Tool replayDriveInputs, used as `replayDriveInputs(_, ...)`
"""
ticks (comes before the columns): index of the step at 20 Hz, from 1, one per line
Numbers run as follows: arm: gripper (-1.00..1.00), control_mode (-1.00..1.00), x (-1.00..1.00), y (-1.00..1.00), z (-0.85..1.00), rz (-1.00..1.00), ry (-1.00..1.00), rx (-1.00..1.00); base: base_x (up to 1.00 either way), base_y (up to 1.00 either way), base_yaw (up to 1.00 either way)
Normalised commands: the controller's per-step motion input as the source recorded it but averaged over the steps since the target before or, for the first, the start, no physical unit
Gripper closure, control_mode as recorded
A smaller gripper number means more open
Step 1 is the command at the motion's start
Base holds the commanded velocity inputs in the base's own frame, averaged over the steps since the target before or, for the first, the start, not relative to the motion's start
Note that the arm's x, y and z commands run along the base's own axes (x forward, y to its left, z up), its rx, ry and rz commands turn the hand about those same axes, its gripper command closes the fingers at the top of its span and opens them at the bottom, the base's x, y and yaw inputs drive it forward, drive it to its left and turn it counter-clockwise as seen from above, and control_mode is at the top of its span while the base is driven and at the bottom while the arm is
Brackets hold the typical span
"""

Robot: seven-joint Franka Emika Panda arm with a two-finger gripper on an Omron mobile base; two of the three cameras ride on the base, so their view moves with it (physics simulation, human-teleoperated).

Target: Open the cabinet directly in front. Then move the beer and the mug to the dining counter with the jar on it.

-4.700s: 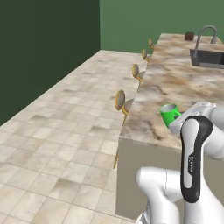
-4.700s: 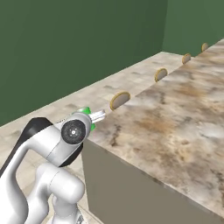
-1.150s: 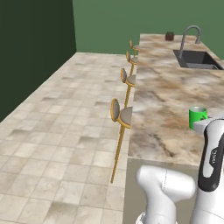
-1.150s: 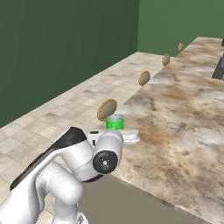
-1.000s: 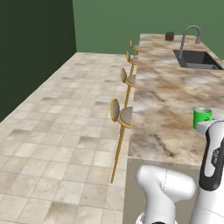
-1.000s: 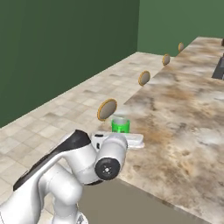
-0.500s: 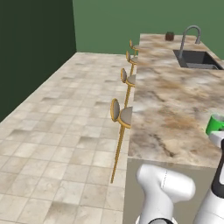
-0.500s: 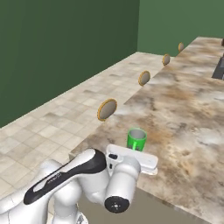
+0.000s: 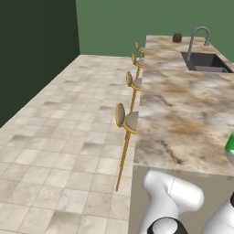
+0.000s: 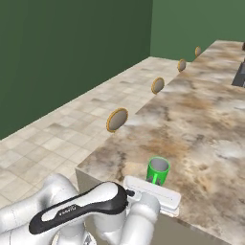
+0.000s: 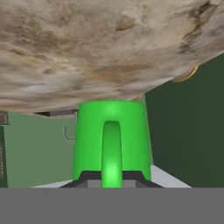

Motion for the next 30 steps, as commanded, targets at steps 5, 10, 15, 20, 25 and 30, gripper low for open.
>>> replayDriveInputs(5, 1.0, -1.0, -0.22, 0.01, -0.3, -0.03, 0.0, -0.01, 0.0, 0.0, 0.0)
replayDriveInputs(10, 1.0, -1.0, -0.03, 0.08, -0.27, -0.02, 0.0, -0.05, 0.0, 0.0, 0.0)
replayDriveInputs(15, 1.0, -1.0, 0.28, 0.07, -0.13, -0.03, 0.01, -0.03, 0.0, 0.0, 0.0)
replayDriveInputs(20, 1.0, -1.0, 0.33, 0.0, -0.08, -0.01, 0.0, 0.0, 0.0, 0.0, 0.0)
replayDriveInputs(25, 1.0, -1.0, 0.07, 0.0, -0.23, 0.0, 0.0, 0.0, 0.0, 0.0, 0.0)
replayDriveInputs(30, 1.0, -1.0, 0.0, 0.0, -0.27, 0.0, 0.0, 0.0, 0.0, 0.0, 0.0)
